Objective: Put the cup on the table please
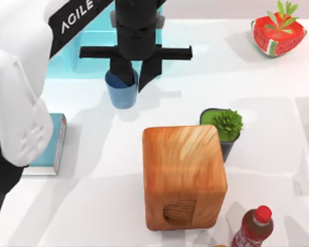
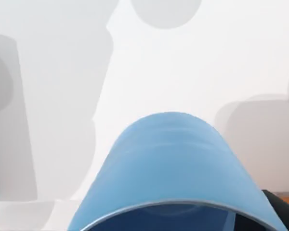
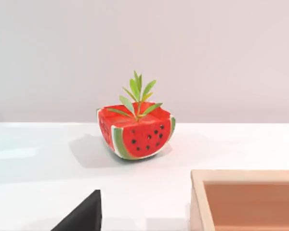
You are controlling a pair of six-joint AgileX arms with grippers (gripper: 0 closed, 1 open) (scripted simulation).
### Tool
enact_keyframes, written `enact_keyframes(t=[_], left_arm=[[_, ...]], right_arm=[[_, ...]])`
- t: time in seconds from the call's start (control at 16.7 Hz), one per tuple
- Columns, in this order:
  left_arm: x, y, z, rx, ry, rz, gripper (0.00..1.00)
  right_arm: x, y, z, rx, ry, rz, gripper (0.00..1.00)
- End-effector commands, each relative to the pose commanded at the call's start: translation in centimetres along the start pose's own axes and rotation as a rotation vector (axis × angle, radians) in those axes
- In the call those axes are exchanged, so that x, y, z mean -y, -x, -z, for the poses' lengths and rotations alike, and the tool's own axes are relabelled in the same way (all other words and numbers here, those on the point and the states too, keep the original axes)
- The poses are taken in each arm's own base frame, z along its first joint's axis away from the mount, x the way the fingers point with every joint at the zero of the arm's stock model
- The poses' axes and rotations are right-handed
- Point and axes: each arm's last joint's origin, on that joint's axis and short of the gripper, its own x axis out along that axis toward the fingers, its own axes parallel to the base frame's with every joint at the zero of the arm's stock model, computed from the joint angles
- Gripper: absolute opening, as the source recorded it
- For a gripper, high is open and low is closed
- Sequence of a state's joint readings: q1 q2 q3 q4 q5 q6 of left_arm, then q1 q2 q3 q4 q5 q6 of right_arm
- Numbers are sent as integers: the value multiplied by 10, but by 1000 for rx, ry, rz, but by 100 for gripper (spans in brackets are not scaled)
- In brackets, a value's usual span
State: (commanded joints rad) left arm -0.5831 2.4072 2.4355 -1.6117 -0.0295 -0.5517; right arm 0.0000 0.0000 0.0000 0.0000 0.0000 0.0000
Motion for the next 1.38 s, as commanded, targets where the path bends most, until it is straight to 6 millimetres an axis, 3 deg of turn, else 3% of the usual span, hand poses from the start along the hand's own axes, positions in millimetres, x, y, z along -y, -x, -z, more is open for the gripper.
enact_keyframes(t=[0.3, 0.72, 1.02, 1.38], left_arm=[[-3, -9, -3, 13, 8, 8, 0], [-8, -61, 0, -2, 1, -1, 0], [-8, -64, 0, 0, 0, 0, 0], [-8, -64, 0, 0, 0, 0, 45]], right_arm=[[0, 0, 0, 0, 0, 0, 100], [0, 0, 0, 0, 0, 0, 100], [0, 0, 0, 0, 0, 0, 100], [0, 0, 0, 0, 0, 0, 100]])
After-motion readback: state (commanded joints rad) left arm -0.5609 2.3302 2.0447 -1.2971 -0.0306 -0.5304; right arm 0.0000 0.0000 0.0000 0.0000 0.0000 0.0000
